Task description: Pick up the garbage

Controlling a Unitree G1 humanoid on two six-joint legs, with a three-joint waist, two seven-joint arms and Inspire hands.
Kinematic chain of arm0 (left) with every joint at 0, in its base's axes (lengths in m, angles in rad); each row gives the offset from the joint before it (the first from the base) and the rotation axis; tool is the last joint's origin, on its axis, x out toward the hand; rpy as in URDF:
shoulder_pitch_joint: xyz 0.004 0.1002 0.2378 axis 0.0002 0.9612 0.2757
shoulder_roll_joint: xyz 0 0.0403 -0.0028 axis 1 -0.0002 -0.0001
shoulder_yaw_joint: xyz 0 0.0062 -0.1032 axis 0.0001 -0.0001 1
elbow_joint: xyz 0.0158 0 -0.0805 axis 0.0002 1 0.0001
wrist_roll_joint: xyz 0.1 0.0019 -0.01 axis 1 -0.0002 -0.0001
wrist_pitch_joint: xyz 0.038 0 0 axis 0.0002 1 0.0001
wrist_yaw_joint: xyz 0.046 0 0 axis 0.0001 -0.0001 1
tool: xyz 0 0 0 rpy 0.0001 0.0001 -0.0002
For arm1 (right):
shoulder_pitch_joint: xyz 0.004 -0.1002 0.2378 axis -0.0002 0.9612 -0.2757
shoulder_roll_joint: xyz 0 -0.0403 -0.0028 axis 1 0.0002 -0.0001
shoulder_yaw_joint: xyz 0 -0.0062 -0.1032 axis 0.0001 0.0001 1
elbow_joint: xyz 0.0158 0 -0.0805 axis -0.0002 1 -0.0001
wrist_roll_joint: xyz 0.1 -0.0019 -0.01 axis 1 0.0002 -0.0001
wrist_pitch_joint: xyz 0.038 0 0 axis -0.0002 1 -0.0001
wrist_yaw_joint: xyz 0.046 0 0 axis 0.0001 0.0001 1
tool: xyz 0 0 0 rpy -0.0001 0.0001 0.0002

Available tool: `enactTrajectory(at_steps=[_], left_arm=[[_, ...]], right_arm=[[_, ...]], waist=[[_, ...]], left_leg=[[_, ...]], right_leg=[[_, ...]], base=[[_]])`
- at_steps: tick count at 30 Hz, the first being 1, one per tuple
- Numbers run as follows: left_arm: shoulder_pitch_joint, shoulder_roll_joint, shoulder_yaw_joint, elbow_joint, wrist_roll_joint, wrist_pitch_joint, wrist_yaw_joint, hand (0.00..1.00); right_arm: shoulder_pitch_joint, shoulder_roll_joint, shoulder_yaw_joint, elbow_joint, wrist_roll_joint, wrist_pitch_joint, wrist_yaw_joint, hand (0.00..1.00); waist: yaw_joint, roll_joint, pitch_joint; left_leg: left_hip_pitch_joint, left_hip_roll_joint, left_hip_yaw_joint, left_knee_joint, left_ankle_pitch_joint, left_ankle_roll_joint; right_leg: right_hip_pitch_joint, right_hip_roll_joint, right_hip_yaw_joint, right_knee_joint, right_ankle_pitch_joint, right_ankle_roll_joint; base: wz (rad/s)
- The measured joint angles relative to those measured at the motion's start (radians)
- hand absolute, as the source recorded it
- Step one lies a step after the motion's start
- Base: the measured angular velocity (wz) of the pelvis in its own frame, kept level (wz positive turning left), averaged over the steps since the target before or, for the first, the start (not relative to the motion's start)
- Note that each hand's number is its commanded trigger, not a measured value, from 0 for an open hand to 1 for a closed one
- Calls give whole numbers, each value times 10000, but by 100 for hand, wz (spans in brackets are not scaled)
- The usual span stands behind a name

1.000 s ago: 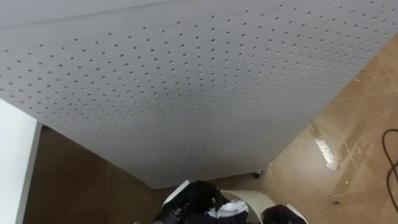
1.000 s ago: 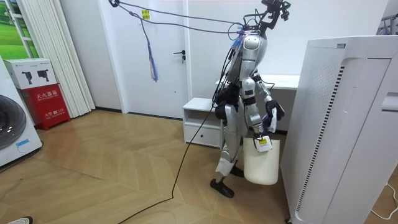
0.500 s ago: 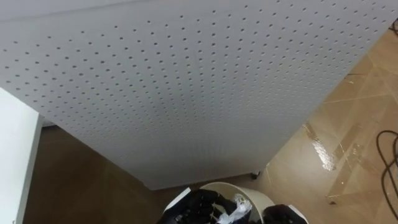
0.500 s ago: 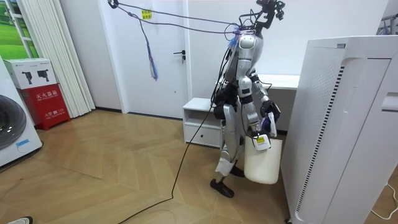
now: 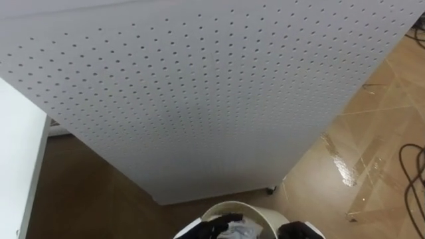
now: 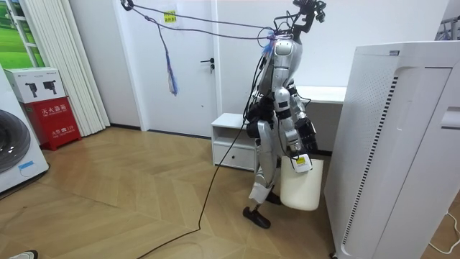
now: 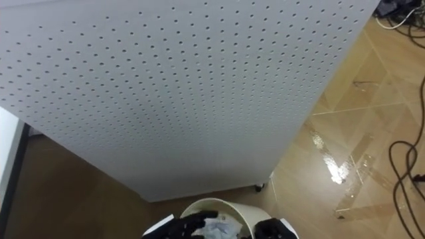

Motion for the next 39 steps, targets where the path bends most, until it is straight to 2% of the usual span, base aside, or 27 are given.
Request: enactTrajectory(at_steps=[5, 8, 12, 16, 23, 27, 32, 35, 37, 39], left_arm=[[60, 22, -219, 595, 403, 229, -89, 0], [48, 84, -430, 652, 423, 262, -266, 0], [76, 243, -805, 888, 423, 512, -620, 0], [87, 287, -879, 1458, 427, 675, -884, 0], [-57, 343, -820, 1730, 429, 838, -1045, 0], [-24, 347, -419, 2100, 616, 860, -942, 0], [524, 338, 256, 2675, 578, 796, -444, 0], [1144, 281, 995, 3060, 555, 750, 8, 0], [1559, 71, 1709, 3345, 479, 558, 370, 0], [1945, -26, 2164, 3520, 285, 401, 641, 0]], right_arm=[[27, -55, 37, 5, 1, 1, -38, 100], [4, -27, 38, 96, 2, 0, -40, 100], [-29, -14, 186, 344, 4, 94, -23, 100], [-81, -37, 194, 343, 4, 96, -30, 100], [-71, -86, 212, 367, 368, 230, -43, 100], [274, -159, 201, 417, 774, 235, -45, 100], [1099, -365, 201, 524, 1033, 169, -24, 100], [1798, -374, -20, 653, 1322, 58, -24, 100], [2545, -385, -417, 700, 1966, 34, -54, 100], [2922, -303, -690, 686, 2220, 13, -57, 100]], waist=[[16, 52, -33], [18, 91, -59], [3, 107, -71], [27, 102, -71], [29, 96, -67], [-27, 96, -67], [8, 85, -72], [-60, -15, -142], [-59, -179, -278], [-40, -351, -365]], left_leg=[[15, 4, -7, -35, 4, -5], [63, 2, 1, -85, 21, -8], [325, -21, 17, -366, 96, -38], [354, -17, 18, -502, 216, -88], [352, -16, 13, -618, 249, -115], [580, -23, -1, -723, 248, -114], [1498, -39, -29, -1207, 250, -124], [2248, -98, -84, -1691, 285, -176], [2750, -161, -153, -1953, 289, -181], [3203, -186, -161, -2182, 289, -183]], right_leg=[[5, 3, -19, -5, 3, -6], [33, -6, -25, -7, 8, -13], [220, -16, -22, -101, 14, -23], [167, -20, -48, -202, 29, -80], [157, -15, -39, -223, 18, -104], [516, 2, -216, -448, 21, -99], [1519, 140, -309, -1094, 51, -49], [2259, 144, -428, -1451, 38, -27], [2822, 148, -494, -1753, -10, 31], [3297, 167, -517, -2027, -17, 49]], base=[[0], [0], [0], [0], [0], [11], [4], [7], [21], [7]])
